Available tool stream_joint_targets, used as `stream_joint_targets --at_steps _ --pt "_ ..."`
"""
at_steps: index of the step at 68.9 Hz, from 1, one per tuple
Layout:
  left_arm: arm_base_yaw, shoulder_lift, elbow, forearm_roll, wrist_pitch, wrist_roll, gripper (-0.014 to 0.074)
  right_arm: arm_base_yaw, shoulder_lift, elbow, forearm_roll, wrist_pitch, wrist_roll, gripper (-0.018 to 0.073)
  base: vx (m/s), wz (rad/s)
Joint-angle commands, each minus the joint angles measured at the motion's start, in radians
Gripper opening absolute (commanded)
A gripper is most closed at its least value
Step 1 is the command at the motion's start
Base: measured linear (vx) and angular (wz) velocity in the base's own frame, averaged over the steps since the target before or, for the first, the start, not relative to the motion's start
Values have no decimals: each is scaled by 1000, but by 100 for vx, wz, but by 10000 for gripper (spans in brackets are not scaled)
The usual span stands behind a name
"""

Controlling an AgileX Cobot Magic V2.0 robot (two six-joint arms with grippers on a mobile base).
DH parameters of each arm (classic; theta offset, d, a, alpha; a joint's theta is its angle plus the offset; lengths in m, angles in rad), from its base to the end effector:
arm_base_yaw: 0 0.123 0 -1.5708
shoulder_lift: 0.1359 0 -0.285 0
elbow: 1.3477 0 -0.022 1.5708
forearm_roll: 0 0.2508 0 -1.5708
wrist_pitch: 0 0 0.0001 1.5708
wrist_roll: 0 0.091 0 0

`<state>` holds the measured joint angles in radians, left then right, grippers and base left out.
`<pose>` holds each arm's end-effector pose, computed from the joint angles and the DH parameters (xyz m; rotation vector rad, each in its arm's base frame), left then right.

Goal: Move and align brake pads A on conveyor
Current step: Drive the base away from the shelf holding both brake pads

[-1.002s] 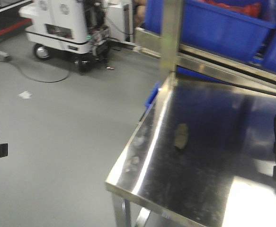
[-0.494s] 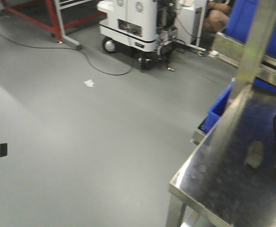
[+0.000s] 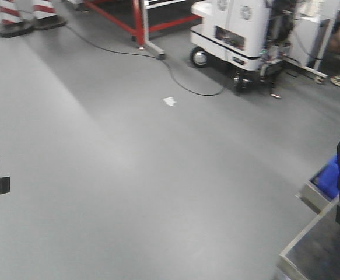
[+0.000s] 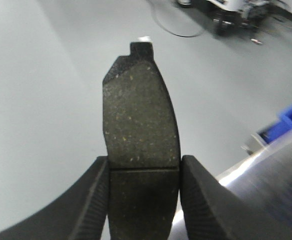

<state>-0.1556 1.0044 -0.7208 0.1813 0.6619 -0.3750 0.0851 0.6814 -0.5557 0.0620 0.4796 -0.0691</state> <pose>0.1902 -0.0196 0.2866 -0.1420 2.4104 -0.0432 0.1348 0.0141 0.2981 -0.1209 2.0852 0.0730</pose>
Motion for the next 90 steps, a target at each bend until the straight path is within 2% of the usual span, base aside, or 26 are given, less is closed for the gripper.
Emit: stream_joint_targets --at_steps 1,50,90 --pt "-6 -20 -30 7 -63 -1 93 -5 -3 -31 1 -89 -3 70 8 55" --pt "-6 -20 -30 7 -63 -1 93 -5 -3 -31 1 -89 -3 70 12 52" --pt "-6 -20 -30 7 -63 -1 93 -5 -3 -31 1 -89 -3 70 21 34"
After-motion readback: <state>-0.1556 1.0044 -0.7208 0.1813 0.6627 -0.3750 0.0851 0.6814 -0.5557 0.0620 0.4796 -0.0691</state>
